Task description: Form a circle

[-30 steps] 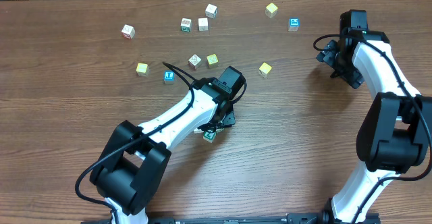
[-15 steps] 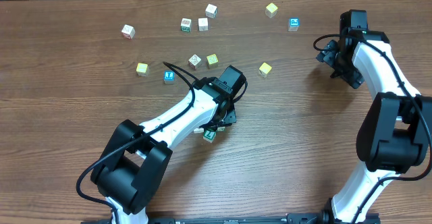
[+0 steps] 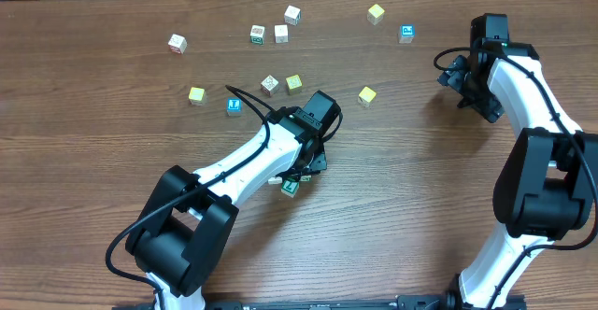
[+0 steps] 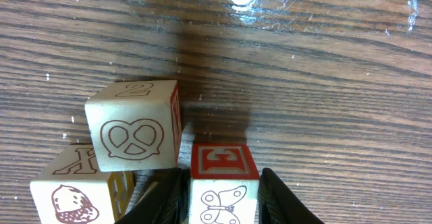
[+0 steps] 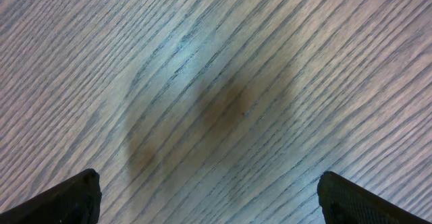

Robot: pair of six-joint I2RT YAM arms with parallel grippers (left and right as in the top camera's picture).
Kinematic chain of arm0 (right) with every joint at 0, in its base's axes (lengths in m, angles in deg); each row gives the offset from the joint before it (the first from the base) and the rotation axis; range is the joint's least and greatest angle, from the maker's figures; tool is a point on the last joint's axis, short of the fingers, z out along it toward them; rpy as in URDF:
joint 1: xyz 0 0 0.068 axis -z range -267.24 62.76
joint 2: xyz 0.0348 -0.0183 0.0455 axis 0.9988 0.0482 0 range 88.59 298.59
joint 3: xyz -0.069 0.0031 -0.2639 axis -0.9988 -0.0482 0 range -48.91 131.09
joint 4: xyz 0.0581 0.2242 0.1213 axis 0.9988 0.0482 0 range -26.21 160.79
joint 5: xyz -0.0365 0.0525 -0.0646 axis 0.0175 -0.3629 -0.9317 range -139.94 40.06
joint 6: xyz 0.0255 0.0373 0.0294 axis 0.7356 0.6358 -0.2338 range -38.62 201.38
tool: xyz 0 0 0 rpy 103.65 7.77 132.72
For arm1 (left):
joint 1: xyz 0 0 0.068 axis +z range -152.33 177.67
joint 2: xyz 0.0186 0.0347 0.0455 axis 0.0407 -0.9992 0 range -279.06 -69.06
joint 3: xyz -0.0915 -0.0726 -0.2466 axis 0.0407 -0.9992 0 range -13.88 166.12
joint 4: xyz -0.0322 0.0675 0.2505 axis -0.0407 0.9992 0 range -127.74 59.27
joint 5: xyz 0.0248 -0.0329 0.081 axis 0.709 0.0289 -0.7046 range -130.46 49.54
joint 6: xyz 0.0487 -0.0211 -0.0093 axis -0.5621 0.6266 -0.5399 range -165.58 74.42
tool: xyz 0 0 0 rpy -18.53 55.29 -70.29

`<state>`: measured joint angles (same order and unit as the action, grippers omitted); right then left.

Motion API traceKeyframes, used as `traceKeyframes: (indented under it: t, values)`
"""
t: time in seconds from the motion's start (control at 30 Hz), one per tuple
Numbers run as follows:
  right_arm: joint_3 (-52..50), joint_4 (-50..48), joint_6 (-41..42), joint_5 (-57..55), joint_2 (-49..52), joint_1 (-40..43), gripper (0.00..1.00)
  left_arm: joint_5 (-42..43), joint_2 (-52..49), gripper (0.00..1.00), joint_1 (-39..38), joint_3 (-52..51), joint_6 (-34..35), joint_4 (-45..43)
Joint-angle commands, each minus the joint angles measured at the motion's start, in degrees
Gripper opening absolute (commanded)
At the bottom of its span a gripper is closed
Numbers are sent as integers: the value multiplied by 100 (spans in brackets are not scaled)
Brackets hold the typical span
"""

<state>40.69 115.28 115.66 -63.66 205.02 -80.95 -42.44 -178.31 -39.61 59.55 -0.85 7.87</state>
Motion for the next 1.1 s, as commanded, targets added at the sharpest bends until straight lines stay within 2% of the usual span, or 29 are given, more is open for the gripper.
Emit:
traceKeyframes:
  t: [0.0,0.3,0.53,1.07]
  values:
    - [2,-26,-4,-17,-151,-15,100,-101,-48,29,-26,-48,74,22]
    - [2,-26,-4,-17,-151,-15,100,-98,-48,30,-26,-48,76,46]
    - [2,-26,-4,-17,-151,-15,100,-98,-48,35,-26,-48,79,83]
    - [2,-26,-2,-17,-151,-15,100,-155,-48,34,-26,-46,299,166]
